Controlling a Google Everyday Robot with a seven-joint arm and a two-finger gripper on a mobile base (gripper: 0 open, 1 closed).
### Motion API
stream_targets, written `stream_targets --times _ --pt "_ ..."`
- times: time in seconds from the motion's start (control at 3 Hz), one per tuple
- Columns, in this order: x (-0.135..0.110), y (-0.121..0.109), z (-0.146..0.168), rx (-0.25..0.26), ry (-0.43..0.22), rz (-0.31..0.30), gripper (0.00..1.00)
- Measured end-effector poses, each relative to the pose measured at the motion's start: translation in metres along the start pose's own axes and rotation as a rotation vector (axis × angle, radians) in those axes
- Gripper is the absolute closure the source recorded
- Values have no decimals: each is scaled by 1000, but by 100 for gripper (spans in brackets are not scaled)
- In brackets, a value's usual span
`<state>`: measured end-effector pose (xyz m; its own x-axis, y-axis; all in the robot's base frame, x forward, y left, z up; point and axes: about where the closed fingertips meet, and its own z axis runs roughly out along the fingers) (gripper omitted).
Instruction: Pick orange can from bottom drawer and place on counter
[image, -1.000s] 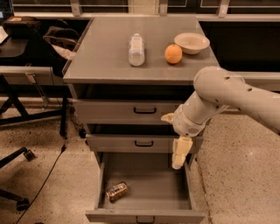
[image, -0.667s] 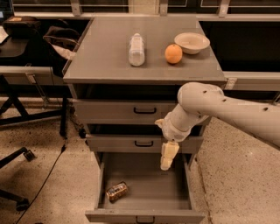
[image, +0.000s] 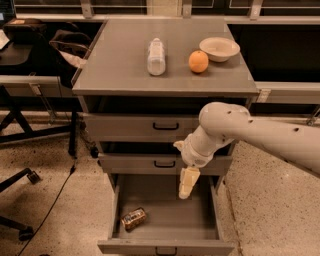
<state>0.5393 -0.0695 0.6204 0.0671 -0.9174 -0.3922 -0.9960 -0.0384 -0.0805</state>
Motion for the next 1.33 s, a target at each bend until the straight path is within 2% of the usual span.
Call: stream_targets --times 0.33,0.67,1.0,1.33 --pt "16 -5 51 2 -16 -10 0" --pt "27 -6 97 -58 -41 -71 0" --pt "32 -1 146 -189 -105 -209 0" --pt "32 -1 146 -188 -104 -207 0"
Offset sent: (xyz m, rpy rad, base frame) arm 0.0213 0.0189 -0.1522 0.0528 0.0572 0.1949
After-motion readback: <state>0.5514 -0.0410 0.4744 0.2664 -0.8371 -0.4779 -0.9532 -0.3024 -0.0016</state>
